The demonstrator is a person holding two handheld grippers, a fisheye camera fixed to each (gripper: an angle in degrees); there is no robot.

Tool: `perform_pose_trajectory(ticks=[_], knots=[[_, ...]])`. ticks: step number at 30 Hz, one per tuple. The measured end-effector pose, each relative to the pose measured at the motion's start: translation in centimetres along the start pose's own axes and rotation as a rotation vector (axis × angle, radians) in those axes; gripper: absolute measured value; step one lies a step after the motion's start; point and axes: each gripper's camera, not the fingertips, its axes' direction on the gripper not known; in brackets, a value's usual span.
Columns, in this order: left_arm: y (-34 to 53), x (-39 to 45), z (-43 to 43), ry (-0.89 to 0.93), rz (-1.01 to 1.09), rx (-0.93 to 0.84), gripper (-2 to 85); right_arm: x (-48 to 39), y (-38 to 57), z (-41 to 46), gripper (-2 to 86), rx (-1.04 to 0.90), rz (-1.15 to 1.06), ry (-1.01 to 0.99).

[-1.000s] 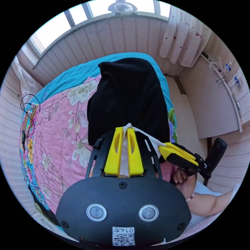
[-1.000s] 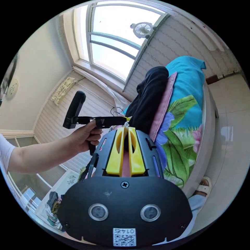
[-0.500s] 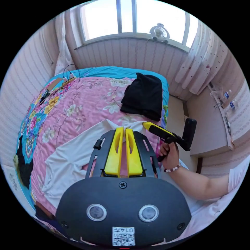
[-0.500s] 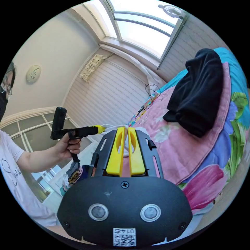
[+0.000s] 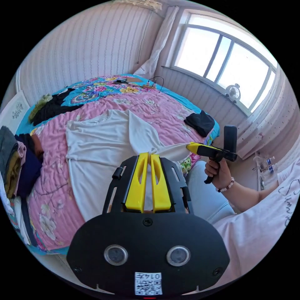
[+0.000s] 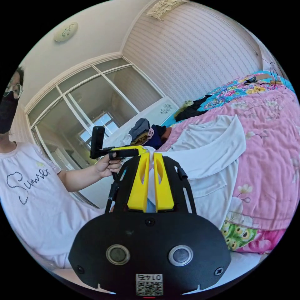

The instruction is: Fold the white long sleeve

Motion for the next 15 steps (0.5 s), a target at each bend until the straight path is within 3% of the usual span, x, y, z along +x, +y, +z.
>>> perform_pose_trajectory(ticks=[15], knots=[[5.7, -18.3, -10.2, 0.036, -0.235, 0.002, 1.7, -4.3, -1.2, 18.5, 3.0, -0.434, -0.119, 0.073]])
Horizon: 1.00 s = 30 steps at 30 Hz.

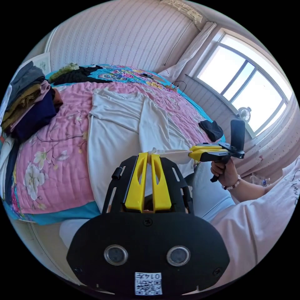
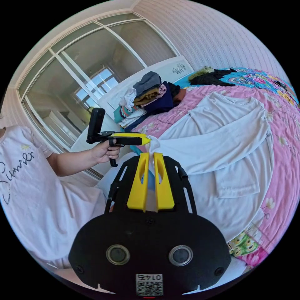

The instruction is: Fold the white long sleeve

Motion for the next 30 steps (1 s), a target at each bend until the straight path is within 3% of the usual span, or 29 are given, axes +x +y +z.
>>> perform_pose_trajectory(ticks=[6, 10, 15, 20, 25, 27, 30], knots=[[-0.5, -8.1, -2.8, -0.002, -0.097, -0.085, 4.0, 2.1, -1.2, 3.3, 7.0, -0.223, 0.003, 0.03], [-2.1, -12.5, -5.1, -0.022, -0.107, -0.11, 4.1, 5.1, -4.1, 1.8, 10.7, -0.222, 0.021, 0.18], [-11.4, -20.6, -7.7, -0.123, -0.14, 0.035, 5.1, 13.4, -14.5, 0.2, 10.9, -0.133, 0.035, 0.443], [-23.1, -28.3, -5.8, -0.06, -0.214, 0.078, 6.8, 23.3, -24.4, 1.9, 9.6, -0.112, 0.171, 0.487], [-31.2, -31.5, -3.3, -0.221, -0.175, 0.12, 10.1, 30.3, -30.3, 5.0, 13.7, -0.123, 0.285, 0.555], [-33.9, -33.3, -1.4, -0.238, -0.201, 0.051, 13.2, 33.4, -31.3, 6.2, 12.9, -0.197, 0.351, 0.621], [-35.8, -36.1, 0.7, -0.226, -0.293, -0.068, 13.0, 35.5, -31.7, 4.9, 8.5, -0.171, 0.37, 0.51]])
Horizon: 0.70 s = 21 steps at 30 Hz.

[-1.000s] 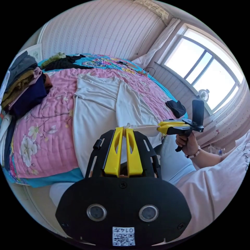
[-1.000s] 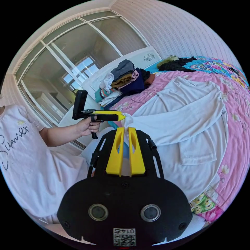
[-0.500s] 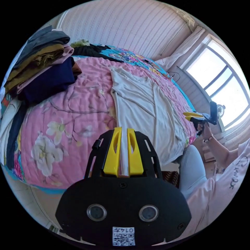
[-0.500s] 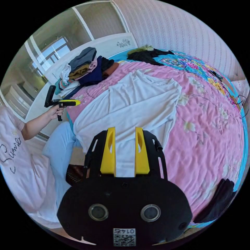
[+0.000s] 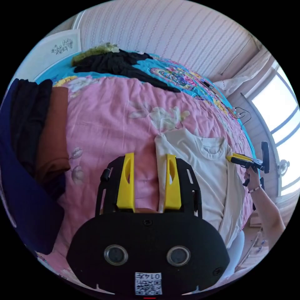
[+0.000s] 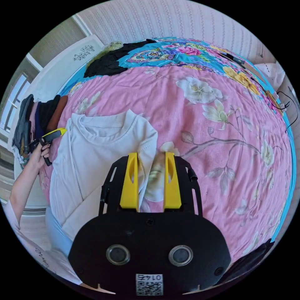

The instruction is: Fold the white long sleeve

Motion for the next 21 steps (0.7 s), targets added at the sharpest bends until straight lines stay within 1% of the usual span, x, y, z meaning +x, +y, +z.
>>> perform_pose_trajectory(ticks=[1, 2, 3, 5, 6, 7, 9, 10, 12, 13, 16, 17, 19, 21], knots=[[-0.3, -0.2, -0.1, -0.005, -0.006, 0.015, 12.8, 0.4, -0.1, -0.5, 6.9, 0.023, -0.012, -0.045], [-0.8, -0.5, -0.5, 0.007, -0.009, 0.043, 10.2, 1.4, -0.1, -1.8, 3.8, 0.086, -0.006, -0.107], [-1.5, -0.8, -0.7, 0.051, -0.014, 0.046, 6.1, 2.4, -0.5, -2.8, 3.0, 0.107, 0.008, -0.148], [-2.6, -1.2, -0.7, 0.153, -0.006, 0.0, 0.1, 3.4, -1.2, -4.1, 2.2, 0.122, 0.001, -0.176], [-3.3, -0.9, -0.8, 0.165, 0.026, -0.025, -0.4, 3.9, -1.8, -5.0, 1.8, 0.132, -0.001, -0.182], [-3.6, -0.7, -1.0, 0.141, 0.049, -0.029, -0.5, 4.1, -2.1, -5.5, 1.7, 0.139, -0.002, -0.186], [-4.7, 0.8, -2.5, 0.046, 0.168, -0.009, -0.8, 4.5, -3.5, -7.3, 1.3, 0.161, -0.005, -0.216], [-5.1, 1.1, -3.0, 0.045, 0.184, 0.002, -0.9, 4.5, -4.0, -7.7, 1.2, 0.161, -0.009, -0.221], [-6.2, 1.8, -5.0, 0.101, 0.21, 0.053, -0.9, 4.1, -5.5, -8.7, 1.0, 0.141, -0.042, -0.207], [-6.4, 2.0, -5.4, 0.097, 0.213, 0.065, -0.9, 3.9, -5.7, -8.9, 1.0, 0.14, -0.051, -0.201], [-7.0, 2.2, -5.7, -0.001, 0.2, 0.059, -0.6, 3.0, -6.7, -8.5, 0.9, 0.089, -0.081, -0.16], [-7.0, 1.7, -5.5, -0.038, 0.159, 0.044, -0.4, 2.9, -6.8, -8.0, 0.9, 0.071, -0.087, -0.143], [-6.6, 1.1, -5.2, -0.056, 0.101, 0.035, 0.5, 3.1, -6.8, -7.3, 0.8, 0.052, -0.085, -0.142], [-6.0, 0.8, -3.8, 0.016, 0.106, -0.045, 7.0, 3.9, -6.6, -6.4, 0.8, 0.043, -0.057, -0.152]])
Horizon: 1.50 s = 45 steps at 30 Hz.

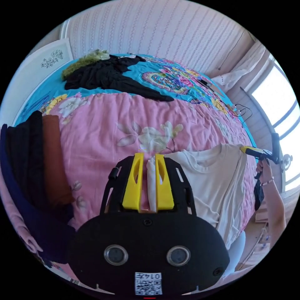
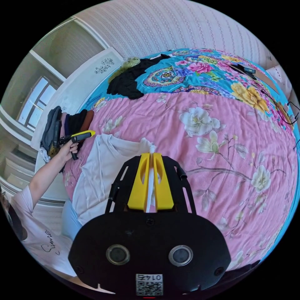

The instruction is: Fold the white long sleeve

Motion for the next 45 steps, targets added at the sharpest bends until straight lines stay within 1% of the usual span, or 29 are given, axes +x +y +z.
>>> perform_pose_trajectory(ticks=[2, 3, 4, 5, 6, 9, 11, 13, 16, 18, 19, 21, 23, 26, 30, 33, 35, 37, 39, 42, 45], knots=[[0.3, -0.1, 1.7, 0.032, 0.0, -0.079, 7.3, 0.7, 0.3, 0.3, 0.8, -0.006, 0.027, 0.004], [0.6, -0.2, 2.5, -0.017, -0.002, -0.105, 6.2, 1.1, 0.5, 0.4, 0.8, -0.008, 0.036, 0.009], [0.8, -0.3, 2.5, -0.041, 0.003, -0.092, 4.4, 1.3, 0.7, 0.3, 0.7, -0.008, 0.039, 0.014], [1.0, -0.4, 2.1, -0.033, 0.015, -0.058, 0.9, 1.5, 0.8, -0.1, 0.7, -0.001, 0.04, 0.033], [1.0, -0.5, 1.6, -0.015, 0.017, -0.042, 0.2, 1.6, 0.9, -0.8, 0.7, 0.018, 0.035, 0.047], [0.9, -0.1, -1.0, -0.017, 0.056, 0.037, -0.7, 2.1, 0.3, -3.4, 0.6, 0.107, 0.058, 0.001], [0.8, -0.1, -3.0, -0.021, 0.042, 0.094, -0.9, 2.2, -0.3, -4.9, 0.6, 0.15, 0.065, -0.035], [1.0, -0.4, -5.4, -0.01, 0.016, 0.168, -0.9, 1.6, -0.7, -6.4, 0.6, 0.19, 0.046, -0.006], [2.6, -1.0, -9.0, 0.079, 0.005, 0.243, -0.9, 0.4, 0.2, -8.3, 0.7, 0.201, -0.008, 0.001], [5.9, -0.3, -11.1, 0.123, 0.089, 0.253, -0.9, -0.7, 3.0, -8.8, 0.7, 0.187, -0.049, -0.027], [7.0, 0.0, -11.5, 0.12, 0.118, 0.249, -0.9, -1.0, 4.0, -8.9, 0.7, 0.185, -0.059, -0.036], [12.5, 0.8, -12.3, 0.103, 0.209, 0.211, -0.9, -2.1, 9.0, -8.9, 0.8, 0.164, -0.074, -0.085], [17.3, 0.9, -12.5, 0.142, 0.226, 0.172, -0.8, -2.8, 13.5, -8.4, 0.8, 0.141, -0.065, -0.128], [26.1, 0.9, -12.1, 0.219, 0.184, 0.09, -0.8, -4.0, 21.2, -6.3, 0.8, 0.074, -0.016, -0.17], [37.0, 2.3, -9.3, 0.194, 0.12, -0.049, -0.6, -5.8, 30.2, -1.0, 0.8, -0.082, 0.072, -0.156], [42.3, 2.4, -7.9, 0.226, 0.023, -0.077, -0.2, -6.8, 34.0, 1.1, 0.8, -0.1, 0.126, -0.154], [44.9, 3.0, -7.7, 0.208, 0.01, -0.062, 0.5, -7.7, 35.4, 1.5, 0.9, -0.086, 0.124, -0.139], [47.1, 3.8, -7.5, 0.167, 0.03, -0.072, 2.1, -8.6, 36.4, 1.8, 0.8, -0.116, 0.099, -0.104], [49.7, 5.0, -7.7, 0.074, 0.057, -0.08, 3.1, -9.7, 37.7, 2.1, 0.5, -0.169, 0.074, -0.027], [53.0, 6.5, -8.2, -0.01, 0.09, -0.079, 2.0, -10.9, 39.2, 2.3, -0.1, -0.214, 0.031, -0.002], [56.2, 8.4, -8.9, -0.022, 0.105, -0.043, 0.0, -12.0, 40.1, 2.5, -0.2, -0.222, 0.006, 0.024]])
